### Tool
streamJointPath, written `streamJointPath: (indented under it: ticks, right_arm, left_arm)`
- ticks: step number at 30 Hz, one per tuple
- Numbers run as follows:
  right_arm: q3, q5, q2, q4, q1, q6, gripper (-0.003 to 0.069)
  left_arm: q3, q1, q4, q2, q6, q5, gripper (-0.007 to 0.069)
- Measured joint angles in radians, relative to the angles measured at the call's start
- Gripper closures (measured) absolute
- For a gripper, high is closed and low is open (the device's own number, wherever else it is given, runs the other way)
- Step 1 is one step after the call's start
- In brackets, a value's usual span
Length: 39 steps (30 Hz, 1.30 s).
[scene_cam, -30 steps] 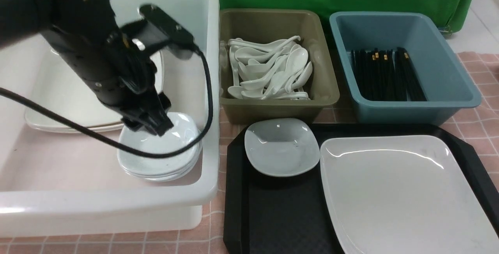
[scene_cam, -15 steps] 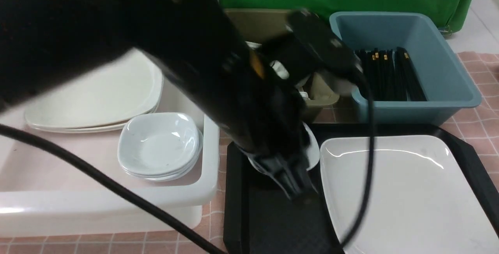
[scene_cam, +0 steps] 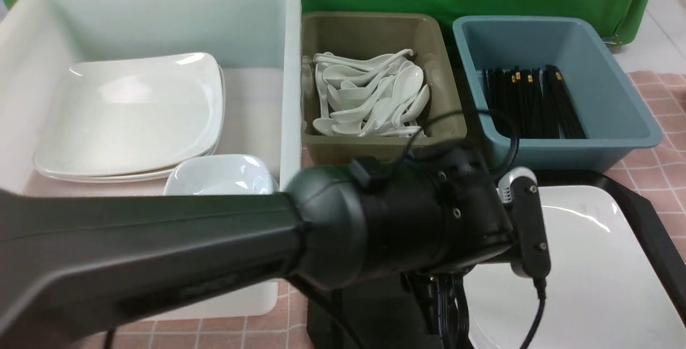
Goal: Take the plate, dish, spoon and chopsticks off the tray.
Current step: Use the left arm to grab a small plate from the dinner plate
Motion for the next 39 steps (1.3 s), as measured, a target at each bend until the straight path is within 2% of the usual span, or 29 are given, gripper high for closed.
streamJointPath:
  ticks: [4,8,14,17,21,29,32,35,36,39]
  right_arm:
    - [0.0,-0.01,0.0,0.0,0.0,0.0,0.0539]
    - [0.0,-0.02,0.0,0.0,0.0,0.0,0.0536]
    - [0.0,-0.054,0.0,0.0,0.0,0.0,0.0539]
    - [0.0,-0.059,0.0,0.0,0.0,0.0,0.0539]
    - [0.0,-0.061,0.0,0.0,0.0,0.0,0.0537]
    - [0.0,-0.068,0.0,0.0,0.0,0.0,0.0534]
    - [0.0,-0.068,0.0,0.0,0.0,0.0,0.0533]
    - [0.0,-0.068,0.0,0.0,0.0,0.0,0.0533]
    - [0.0,-0.068,0.0,0.0,0.0,0.0,0.0533]
    - [0.0,-0.068,0.0,0.0,0.0,0.0,0.0533]
  left_arm:
    - [0.0,0.057,0.029,0.05,-0.06,-0.038,0.0245]
    - [0.0,0.126,-0.01,0.074,-0.129,-0.094,0.0209]
    - [0.0,0.191,-0.126,0.084,-0.15,-0.187,0.0204]
    - [0.0,0.198,-0.139,0.085,-0.142,-0.21,0.0211]
    - [0.0,0.2,-0.169,0.1,-0.072,-0.218,0.0227]
    - [0.0,0.201,-0.198,0.132,-0.039,-0.232,0.0233]
    - [0.0,0.201,-0.192,0.138,-0.024,-0.251,0.026]
    - [0.0,0.201,-0.181,0.14,-0.022,-0.26,0.0338]
    - [0.0,0.201,-0.181,0.14,-0.022,-0.261,0.0338]
    - [0.0,0.201,-0.169,0.143,-0.022,-0.261,0.0484]
